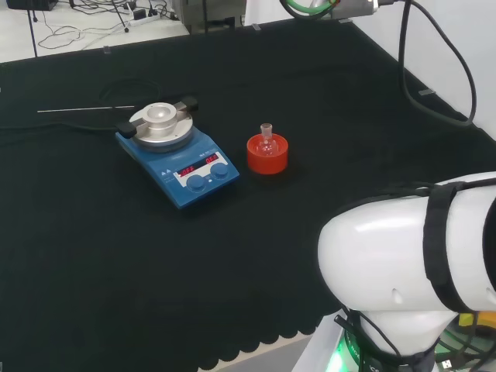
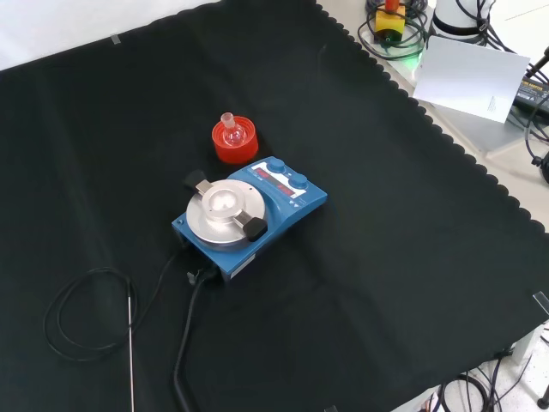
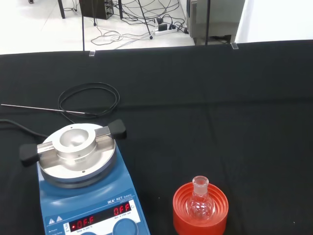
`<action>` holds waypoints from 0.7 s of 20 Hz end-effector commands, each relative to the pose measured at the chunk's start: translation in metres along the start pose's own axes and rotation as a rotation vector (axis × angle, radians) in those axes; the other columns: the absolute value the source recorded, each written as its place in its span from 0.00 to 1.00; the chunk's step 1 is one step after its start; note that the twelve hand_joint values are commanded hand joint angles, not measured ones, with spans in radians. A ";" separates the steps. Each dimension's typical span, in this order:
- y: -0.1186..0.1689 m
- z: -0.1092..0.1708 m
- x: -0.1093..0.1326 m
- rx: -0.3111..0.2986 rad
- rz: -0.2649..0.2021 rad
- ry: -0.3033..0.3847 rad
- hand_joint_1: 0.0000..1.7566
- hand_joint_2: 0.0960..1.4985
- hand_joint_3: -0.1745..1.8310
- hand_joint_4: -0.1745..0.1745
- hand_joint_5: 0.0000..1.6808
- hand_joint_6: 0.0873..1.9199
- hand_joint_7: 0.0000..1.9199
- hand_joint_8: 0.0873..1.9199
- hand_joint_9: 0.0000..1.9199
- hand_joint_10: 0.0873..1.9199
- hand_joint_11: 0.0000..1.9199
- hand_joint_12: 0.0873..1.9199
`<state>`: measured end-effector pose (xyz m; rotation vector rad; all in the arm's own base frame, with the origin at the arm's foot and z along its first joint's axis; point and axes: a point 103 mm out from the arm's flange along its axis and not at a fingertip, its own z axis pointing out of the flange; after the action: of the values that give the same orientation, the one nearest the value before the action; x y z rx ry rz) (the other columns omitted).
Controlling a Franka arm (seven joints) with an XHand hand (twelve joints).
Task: Pick up the round-bottom flask.
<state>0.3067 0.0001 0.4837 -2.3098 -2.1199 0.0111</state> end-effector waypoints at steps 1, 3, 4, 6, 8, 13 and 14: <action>-0.001 0.000 0.003 -0.007 0.000 -0.008 0.26 0.65 0.44 0.47 0.24 0.00 0.18 0.41 0.26 0.40 0.15 0.70; -0.001 0.001 0.005 0.001 -0.001 -0.009 0.15 0.77 0.32 0.48 0.24 0.00 0.08 0.31 0.15 0.34 0.03 0.70; -0.001 0.001 0.007 0.001 -0.003 -0.011 0.13 0.79 0.29 0.48 0.24 0.01 0.06 0.30 0.14 0.32 0.02 0.70; -0.001 0.002 0.008 0.003 -0.003 -0.013 0.11 0.81 0.27 0.48 0.24 0.01 0.05 0.28 0.12 0.32 0.00 0.69; -0.001 0.002 0.008 0.005 -0.002 -0.013 0.11 0.81 0.27 0.48 0.24 0.01 0.05 0.28 0.12 0.31 0.00 0.69; -0.001 0.006 0.008 0.008 0.002 -0.012 0.11 0.82 0.26 0.48 0.24 0.01 0.05 0.28 0.12 0.31 0.00 0.69; -0.001 0.011 0.008 0.013 0.004 -0.001 0.11 0.82 0.26 0.48 0.24 0.01 0.05 0.28 0.12 0.31 0.00 0.69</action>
<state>0.3122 0.0077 0.4714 -2.2904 -2.1103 0.0669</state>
